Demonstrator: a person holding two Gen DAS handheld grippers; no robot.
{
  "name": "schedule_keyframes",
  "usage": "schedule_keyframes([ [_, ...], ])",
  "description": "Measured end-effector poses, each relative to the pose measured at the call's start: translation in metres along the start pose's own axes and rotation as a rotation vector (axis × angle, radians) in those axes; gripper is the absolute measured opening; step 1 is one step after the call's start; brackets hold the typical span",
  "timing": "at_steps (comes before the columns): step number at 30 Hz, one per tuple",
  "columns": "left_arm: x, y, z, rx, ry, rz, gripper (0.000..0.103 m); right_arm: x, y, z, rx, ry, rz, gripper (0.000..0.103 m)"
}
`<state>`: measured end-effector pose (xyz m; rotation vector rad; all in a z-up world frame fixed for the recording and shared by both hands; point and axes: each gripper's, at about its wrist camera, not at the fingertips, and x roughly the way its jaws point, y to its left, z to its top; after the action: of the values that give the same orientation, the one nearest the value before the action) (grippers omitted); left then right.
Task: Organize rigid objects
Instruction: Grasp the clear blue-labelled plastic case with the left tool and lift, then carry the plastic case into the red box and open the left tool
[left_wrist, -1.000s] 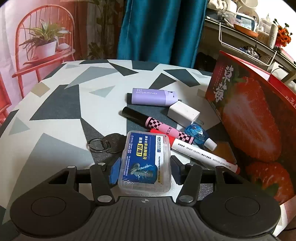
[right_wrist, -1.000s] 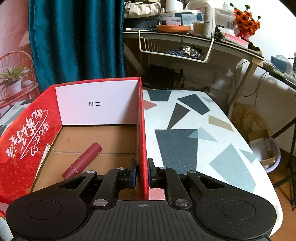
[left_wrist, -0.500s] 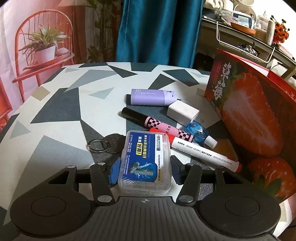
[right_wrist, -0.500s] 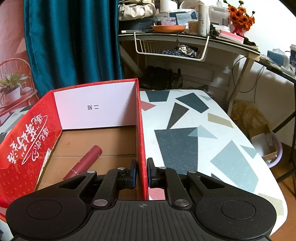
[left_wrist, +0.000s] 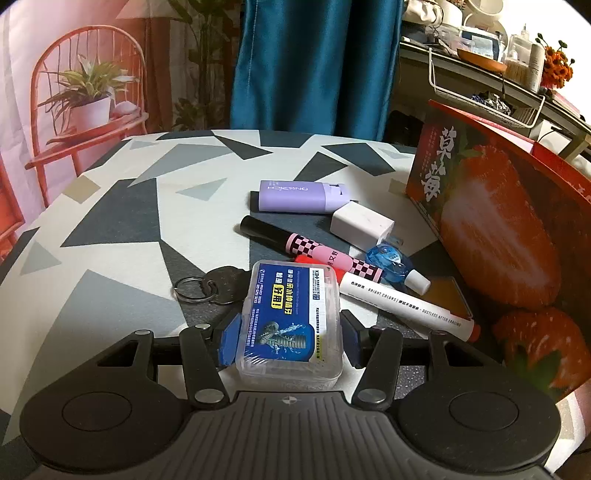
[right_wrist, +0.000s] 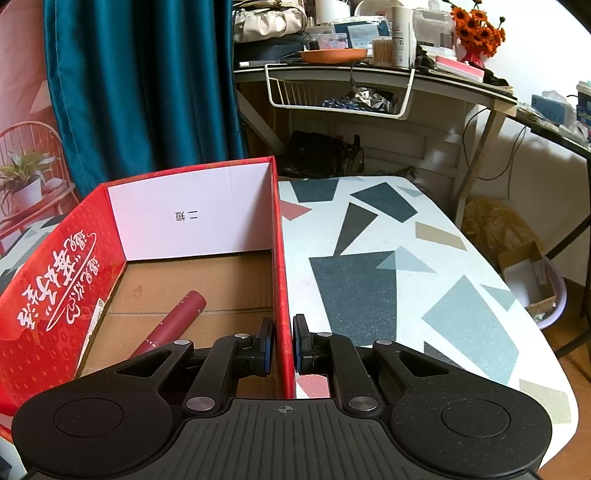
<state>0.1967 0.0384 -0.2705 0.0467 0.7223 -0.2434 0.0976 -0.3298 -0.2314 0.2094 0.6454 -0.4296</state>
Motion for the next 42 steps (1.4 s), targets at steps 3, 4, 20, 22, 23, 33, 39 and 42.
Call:
schedule_keyframes([
  [3,0.000,0.003,0.001,-0.024,0.001,-0.011,0.057,0.000,0.001,0.000,-0.001,0.002,0.001,0.010],
  [4,-0.001,0.004,0.001,-0.030,0.002,-0.014,0.057,0.000,0.001,0.001,-0.002,0.002,0.001,0.010],
  [20,-0.016,-0.001,0.027,-0.025,-0.050,-0.060,0.057,0.000,0.003,0.001,-0.002,0.003,0.006,0.010],
  [22,-0.020,-0.006,0.039,-0.009,-0.075,-0.074,0.057,0.000,0.003,0.002,-0.004,0.004,0.006,0.010],
  [23,-0.023,-0.008,0.045,-0.005,-0.085,-0.086,0.057,0.000,0.003,0.001,-0.003,0.004,0.006,0.010],
  [33,-0.025,-0.061,0.117,0.185,-0.203,-0.224,0.057,0.000,0.003,0.001,-0.008,0.002,0.003,0.010],
  [39,-0.003,-0.111,0.151,0.310,-0.256,-0.307,0.057,0.000,0.003,0.000,-0.012,0.002,0.003,0.010],
  [42,0.012,-0.137,0.158,0.359,-0.240,-0.329,0.057,-0.001,0.003,0.000,-0.012,0.003,0.004,0.010],
])
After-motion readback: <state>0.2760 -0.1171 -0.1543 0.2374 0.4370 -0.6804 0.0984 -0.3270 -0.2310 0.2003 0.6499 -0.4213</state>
